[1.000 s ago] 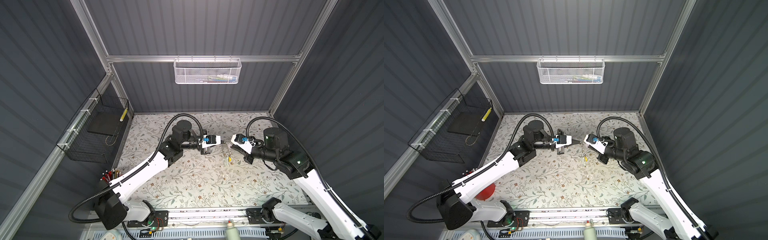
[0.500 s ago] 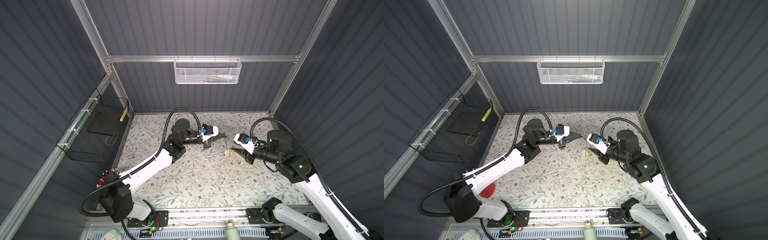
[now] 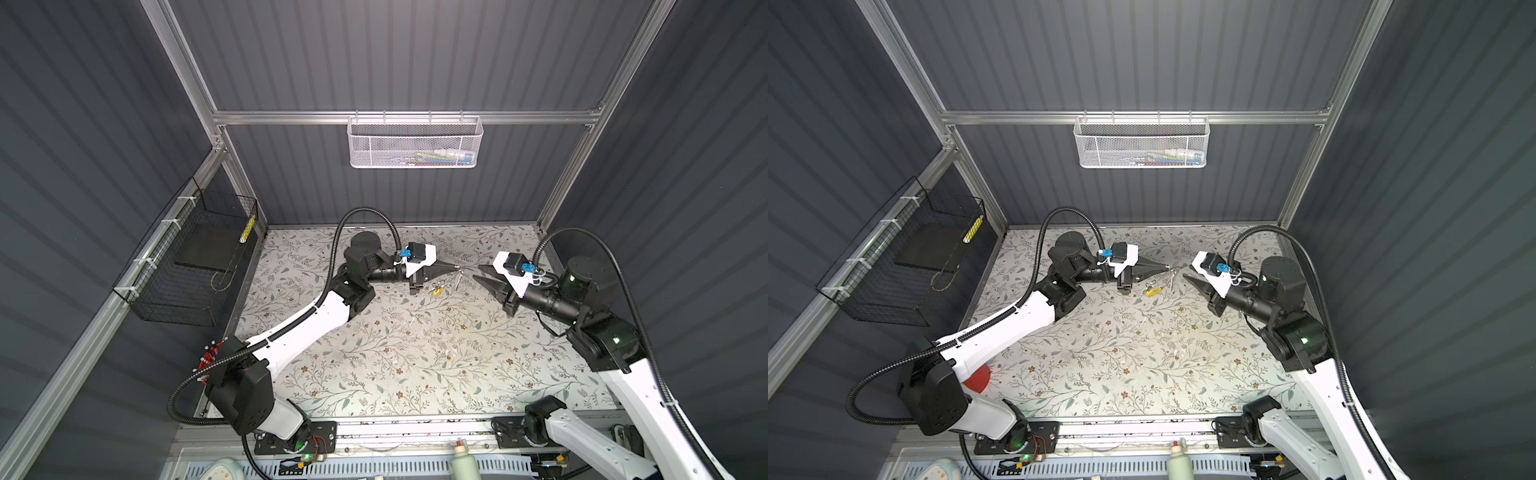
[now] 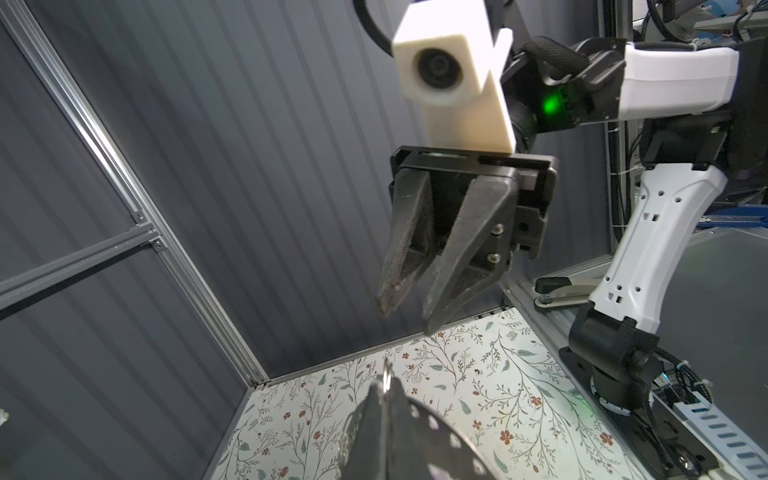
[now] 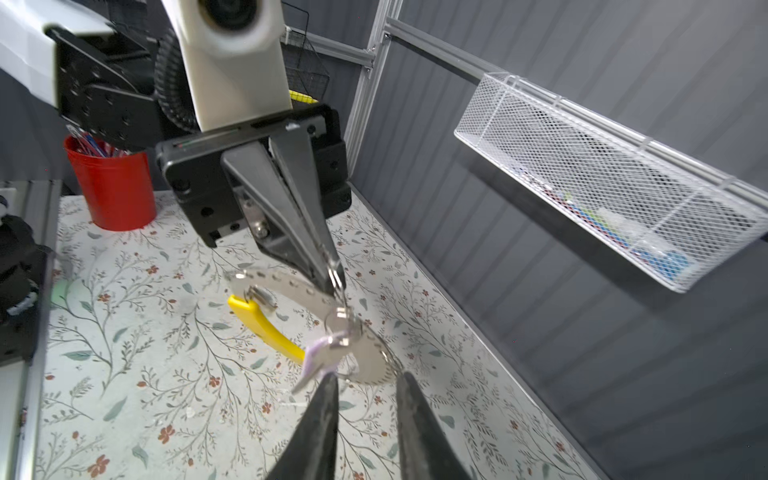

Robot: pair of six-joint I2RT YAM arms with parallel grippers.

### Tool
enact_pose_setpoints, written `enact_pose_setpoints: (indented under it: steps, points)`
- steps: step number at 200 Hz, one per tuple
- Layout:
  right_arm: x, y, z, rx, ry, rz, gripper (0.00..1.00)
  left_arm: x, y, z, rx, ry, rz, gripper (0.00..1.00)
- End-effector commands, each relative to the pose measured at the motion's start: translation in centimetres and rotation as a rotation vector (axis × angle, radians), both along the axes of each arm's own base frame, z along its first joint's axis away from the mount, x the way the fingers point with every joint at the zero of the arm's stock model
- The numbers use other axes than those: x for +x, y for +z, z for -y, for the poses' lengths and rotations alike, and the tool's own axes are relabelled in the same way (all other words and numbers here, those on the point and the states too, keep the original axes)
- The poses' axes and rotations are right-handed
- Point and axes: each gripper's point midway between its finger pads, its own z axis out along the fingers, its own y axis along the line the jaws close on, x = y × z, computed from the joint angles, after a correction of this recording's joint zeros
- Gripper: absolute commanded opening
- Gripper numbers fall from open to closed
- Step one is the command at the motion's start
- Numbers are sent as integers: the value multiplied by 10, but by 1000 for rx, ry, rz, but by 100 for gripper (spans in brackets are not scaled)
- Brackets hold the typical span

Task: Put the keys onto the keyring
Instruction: 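Bring the open right gripper back toward the hoop held by the left gripper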

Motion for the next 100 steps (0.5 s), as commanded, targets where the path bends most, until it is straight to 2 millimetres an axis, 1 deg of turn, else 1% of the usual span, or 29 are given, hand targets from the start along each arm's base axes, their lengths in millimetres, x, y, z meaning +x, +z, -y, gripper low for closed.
enact_pose_setpoints:
  steps: [1, 31, 73, 100]
  points:
    - [-11, 14, -11, 38, 98, 11, 25, -8, 21, -3, -31, -45, 37, 0]
    - [-11, 16, -13, 53, 117, 1, 21, -12, 20, -4, -18, -59, 45, 0]
    - [-19, 17, -22, 81, 200, -28, 21, -13, 17, -4, 2, -65, 54, 0]
    - [-17, 17, -23, 81, 210, -35, 20, -15, 18, -4, 6, -74, 57, 0]
